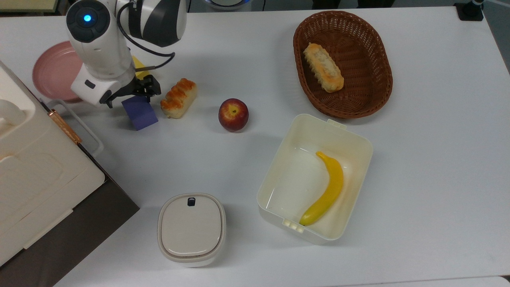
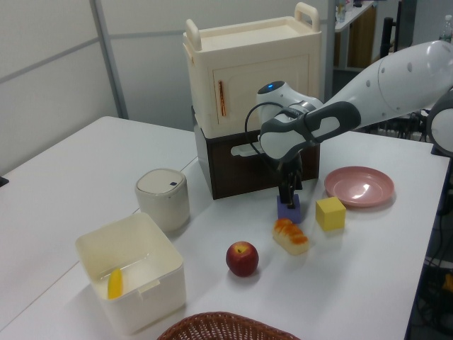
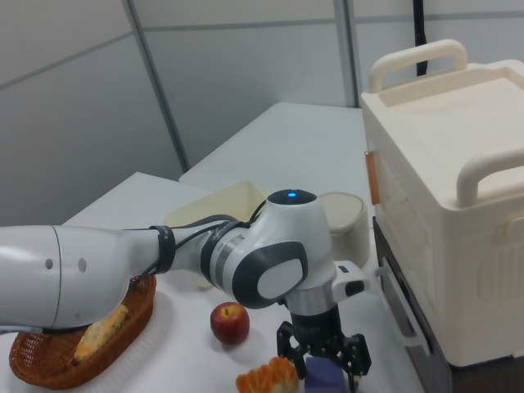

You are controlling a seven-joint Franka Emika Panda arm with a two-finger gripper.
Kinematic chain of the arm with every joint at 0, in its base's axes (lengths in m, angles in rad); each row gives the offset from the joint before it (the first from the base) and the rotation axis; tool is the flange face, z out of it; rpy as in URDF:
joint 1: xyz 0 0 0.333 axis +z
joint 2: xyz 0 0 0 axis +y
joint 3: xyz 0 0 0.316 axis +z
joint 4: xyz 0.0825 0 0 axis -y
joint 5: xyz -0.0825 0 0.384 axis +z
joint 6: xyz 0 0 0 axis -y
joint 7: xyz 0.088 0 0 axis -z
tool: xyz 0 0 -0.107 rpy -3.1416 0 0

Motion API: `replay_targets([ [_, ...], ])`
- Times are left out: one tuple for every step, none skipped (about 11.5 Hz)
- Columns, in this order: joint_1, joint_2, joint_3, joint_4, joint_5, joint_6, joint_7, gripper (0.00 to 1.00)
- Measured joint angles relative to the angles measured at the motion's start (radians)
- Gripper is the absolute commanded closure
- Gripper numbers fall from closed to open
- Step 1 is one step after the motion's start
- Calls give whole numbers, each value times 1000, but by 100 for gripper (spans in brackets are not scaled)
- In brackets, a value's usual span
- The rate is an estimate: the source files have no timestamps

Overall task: Put the purple cube on a plate
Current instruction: 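Lower the gripper over the purple cube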

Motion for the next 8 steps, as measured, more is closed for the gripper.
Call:
replay_targets([
  [-7,0,0,9,0,-17,-40,0],
  [-13,0,0,12,0,-26,-62,0],
  [-18,0,0,12,3,-27,-73,0],
  [-21,0,0,12,21,-27,-96,0],
  [-23,0,0,11,60,-28,-122,0],
  [-24,0,0,11,96,-31,-148,0],
  [-27,0,0,12,115,-46,-173,0],
  [-35,0,0,12,126,-64,-191,0],
])
